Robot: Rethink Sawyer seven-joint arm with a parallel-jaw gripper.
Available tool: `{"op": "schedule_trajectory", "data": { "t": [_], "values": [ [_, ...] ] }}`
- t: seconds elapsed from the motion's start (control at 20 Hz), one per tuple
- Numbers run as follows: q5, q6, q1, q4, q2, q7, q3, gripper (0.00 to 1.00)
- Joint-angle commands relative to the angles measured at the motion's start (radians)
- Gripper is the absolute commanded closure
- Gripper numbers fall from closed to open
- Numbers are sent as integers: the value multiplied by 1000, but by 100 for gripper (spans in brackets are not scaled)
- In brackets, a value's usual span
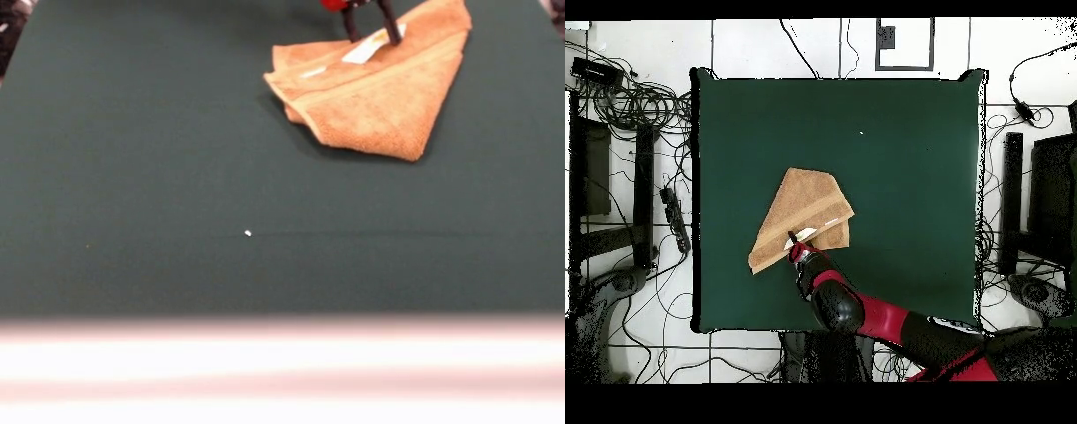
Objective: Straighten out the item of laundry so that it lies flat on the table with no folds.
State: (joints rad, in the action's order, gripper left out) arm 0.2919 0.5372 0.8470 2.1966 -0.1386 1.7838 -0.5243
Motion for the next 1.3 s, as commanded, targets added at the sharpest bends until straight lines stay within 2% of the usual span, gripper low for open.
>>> {"op": "schedule_trajectory", "data": {
  "t": [0.05, 0.4, 0.75, 0.8, 1.3],
  "values": [
    [-123, 69, -74, -144, 8, 295, -106, 0],
    [-193, 88, -117, -137, -20, 311, -103, 0],
    [-226, 105, -143, -137, -37, 316, -91, 0],
    [-225, 105, -145, -138, -38, 310, -89, 100],
    [-273, 109, -162, -124, -71, 309, -80, 100]
  ]
}}
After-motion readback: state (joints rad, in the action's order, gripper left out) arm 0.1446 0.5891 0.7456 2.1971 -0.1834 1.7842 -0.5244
